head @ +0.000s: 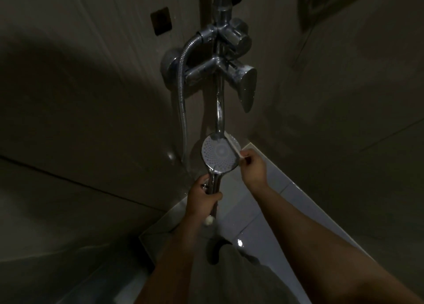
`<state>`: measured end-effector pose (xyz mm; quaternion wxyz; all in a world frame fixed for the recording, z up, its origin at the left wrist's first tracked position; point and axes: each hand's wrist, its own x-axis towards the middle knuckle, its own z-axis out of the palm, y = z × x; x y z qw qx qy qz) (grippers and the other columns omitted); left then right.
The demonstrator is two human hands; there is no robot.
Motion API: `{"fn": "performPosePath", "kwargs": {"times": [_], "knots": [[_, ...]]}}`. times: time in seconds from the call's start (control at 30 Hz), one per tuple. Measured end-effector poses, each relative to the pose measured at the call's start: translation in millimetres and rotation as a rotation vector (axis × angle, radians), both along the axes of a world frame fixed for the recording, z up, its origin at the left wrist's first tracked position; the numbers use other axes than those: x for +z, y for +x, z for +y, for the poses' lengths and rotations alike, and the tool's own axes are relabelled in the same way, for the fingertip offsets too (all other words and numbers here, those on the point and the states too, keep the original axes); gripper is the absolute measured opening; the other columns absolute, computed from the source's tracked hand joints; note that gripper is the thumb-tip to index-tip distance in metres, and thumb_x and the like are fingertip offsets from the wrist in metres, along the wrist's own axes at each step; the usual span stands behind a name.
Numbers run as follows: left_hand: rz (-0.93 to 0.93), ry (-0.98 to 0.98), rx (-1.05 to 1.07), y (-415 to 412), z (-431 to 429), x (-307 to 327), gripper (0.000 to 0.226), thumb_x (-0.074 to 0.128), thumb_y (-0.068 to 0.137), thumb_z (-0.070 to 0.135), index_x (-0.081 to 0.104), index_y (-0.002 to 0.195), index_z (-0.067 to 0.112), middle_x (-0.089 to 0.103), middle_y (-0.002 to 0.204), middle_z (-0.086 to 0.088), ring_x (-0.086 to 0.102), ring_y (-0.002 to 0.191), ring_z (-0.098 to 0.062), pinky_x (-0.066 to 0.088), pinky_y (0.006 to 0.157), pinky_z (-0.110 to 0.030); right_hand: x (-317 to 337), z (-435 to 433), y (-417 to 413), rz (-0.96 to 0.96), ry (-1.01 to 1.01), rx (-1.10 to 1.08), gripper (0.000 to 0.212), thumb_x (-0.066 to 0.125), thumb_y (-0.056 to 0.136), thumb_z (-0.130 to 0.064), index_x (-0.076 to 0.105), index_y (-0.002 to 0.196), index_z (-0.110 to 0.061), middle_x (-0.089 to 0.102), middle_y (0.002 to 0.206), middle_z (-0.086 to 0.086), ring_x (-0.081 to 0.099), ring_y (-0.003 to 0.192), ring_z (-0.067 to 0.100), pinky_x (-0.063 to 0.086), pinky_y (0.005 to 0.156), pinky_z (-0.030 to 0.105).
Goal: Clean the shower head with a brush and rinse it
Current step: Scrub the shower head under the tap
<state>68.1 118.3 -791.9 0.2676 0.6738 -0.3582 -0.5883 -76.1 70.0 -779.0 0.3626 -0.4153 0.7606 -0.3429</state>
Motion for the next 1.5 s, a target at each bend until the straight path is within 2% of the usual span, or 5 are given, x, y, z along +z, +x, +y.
{"fn": "performPosePath", "kwargs": {"times": [0.2, 0.43, 0.87, 1.17, 1.5], "knots": [[0.031, 0.012, -0.017, -5, -5, 9, 0.059, 0.066, 0.074, -0.005, 0.051, 0.121, 0.029, 0.065, 0.095, -0.005, 0.065, 0.067, -0.029, 0.058, 0.059, -0.038, 1, 18, 10, -0.015, -0.049, 0.268, 0.016, 0.050, 0.088, 0.002, 0.064, 0.092, -0.004, 0.064, 0.089, 0.007, 0.058, 0.084, 0.018, 0.046, 0.080, 0.030], [0.050, 0.036, 0.015, -1, 0, 7, 0.059, 0.065, 0.074, -0.011, 0.052, 0.121, 0.023, 0.065, 0.088, -0.008, 0.056, 0.040, -0.016, 0.045, 0.039, -0.023, 0, 1, -18, 0.166, 0.012, -0.005, 0.019, 0.048, 0.088, 0.001, 0.065, 0.096, -0.004, 0.067, 0.095, 0.019, 0.061, 0.089, 0.032, 0.043, 0.072, 0.031], [0.030, 0.013, -0.012, -5, -5, 7, 0.063, 0.071, 0.069, -0.002, 0.053, 0.122, 0.027, 0.068, 0.101, -0.013, 0.065, 0.086, -0.040, 0.056, 0.077, -0.047, -4, 32, -10, -0.001, 0.017, 0.268, 0.015, 0.052, 0.089, -0.004, 0.061, 0.086, -0.016, 0.058, 0.076, 0.002, 0.054, 0.071, 0.017, 0.044, 0.070, 0.030], [0.037, -0.007, -0.002, -3, -5, 14, 0.056, 0.062, 0.077, -0.012, 0.049, 0.115, 0.026, 0.062, 0.084, -0.001, 0.054, 0.033, -0.008, 0.045, 0.036, -0.020, 7, 15, -40, 0.103, 0.082, -0.021, 0.019, 0.047, 0.092, -0.003, 0.063, 0.099, -0.009, 0.061, 0.090, 0.008, 0.057, 0.086, 0.024, 0.047, 0.077, 0.036], [0.002, -0.023, -0.010, -4, -3, 17, 0.056, 0.067, 0.074, -0.006, 0.050, 0.114, 0.029, 0.066, 0.104, -0.011, 0.066, 0.083, -0.037, 0.058, 0.073, -0.043, -2, 44, -12, -0.024, -0.016, 0.293, 0.033, 0.055, 0.086, -0.001, 0.056, 0.073, -0.030, 0.054, 0.069, -0.011, 0.055, 0.072, 0.017, 0.047, 0.073, 0.031]]}}
